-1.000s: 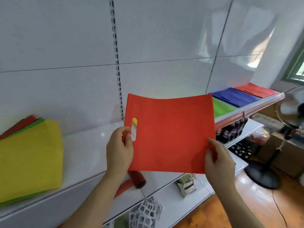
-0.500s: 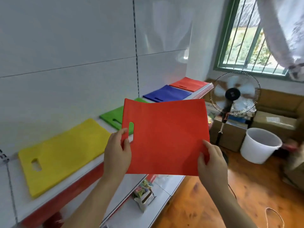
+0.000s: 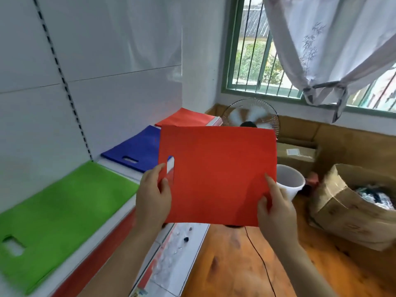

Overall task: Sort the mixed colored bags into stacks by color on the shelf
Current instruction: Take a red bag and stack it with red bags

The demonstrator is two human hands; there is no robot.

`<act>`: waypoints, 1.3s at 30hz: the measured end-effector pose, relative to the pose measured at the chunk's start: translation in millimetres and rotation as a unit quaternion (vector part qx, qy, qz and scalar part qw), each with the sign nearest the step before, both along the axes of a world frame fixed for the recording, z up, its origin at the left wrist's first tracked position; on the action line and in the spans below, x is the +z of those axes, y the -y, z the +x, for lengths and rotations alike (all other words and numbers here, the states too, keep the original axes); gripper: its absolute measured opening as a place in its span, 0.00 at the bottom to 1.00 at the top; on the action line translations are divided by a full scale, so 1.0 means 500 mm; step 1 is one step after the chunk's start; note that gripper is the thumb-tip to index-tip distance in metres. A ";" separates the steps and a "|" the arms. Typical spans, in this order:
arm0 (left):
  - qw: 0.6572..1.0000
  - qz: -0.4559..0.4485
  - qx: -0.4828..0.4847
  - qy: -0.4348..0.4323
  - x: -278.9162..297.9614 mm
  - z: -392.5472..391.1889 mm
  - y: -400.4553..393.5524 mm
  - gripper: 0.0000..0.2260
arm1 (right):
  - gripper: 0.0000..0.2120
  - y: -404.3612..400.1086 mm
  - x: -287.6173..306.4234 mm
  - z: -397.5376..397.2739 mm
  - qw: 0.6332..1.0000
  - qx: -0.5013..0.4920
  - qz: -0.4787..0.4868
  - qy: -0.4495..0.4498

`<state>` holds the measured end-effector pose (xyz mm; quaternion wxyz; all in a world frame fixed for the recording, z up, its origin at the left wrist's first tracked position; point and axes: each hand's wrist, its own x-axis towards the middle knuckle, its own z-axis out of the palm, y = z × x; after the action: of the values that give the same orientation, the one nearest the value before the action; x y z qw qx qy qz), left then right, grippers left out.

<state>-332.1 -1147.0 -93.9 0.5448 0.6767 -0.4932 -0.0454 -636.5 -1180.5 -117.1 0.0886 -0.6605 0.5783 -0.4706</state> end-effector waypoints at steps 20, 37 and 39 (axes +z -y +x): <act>0.998 0.034 0.046 -0.005 -0.020 -0.145 0.689 0.19 | 0.30 0.765 -0.016 -0.132 0.997 0.073 0.001 0.005; 0.969 0.082 0.234 -0.011 -0.070 0.122 0.966 0.20 | 0.21 1.311 -0.017 0.250 0.967 0.250 -0.007 -0.041; 0.959 0.108 0.262 -0.012 -0.077 0.135 0.969 0.20 | 0.22 1.351 -0.021 0.296 0.957 0.286 0.004 -0.050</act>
<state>-264.8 -1631.5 -132.5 0.4671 0.8366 -0.2838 0.0377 -488.3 -1856.2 -127.8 0.1930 -0.8208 0.3703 -0.3897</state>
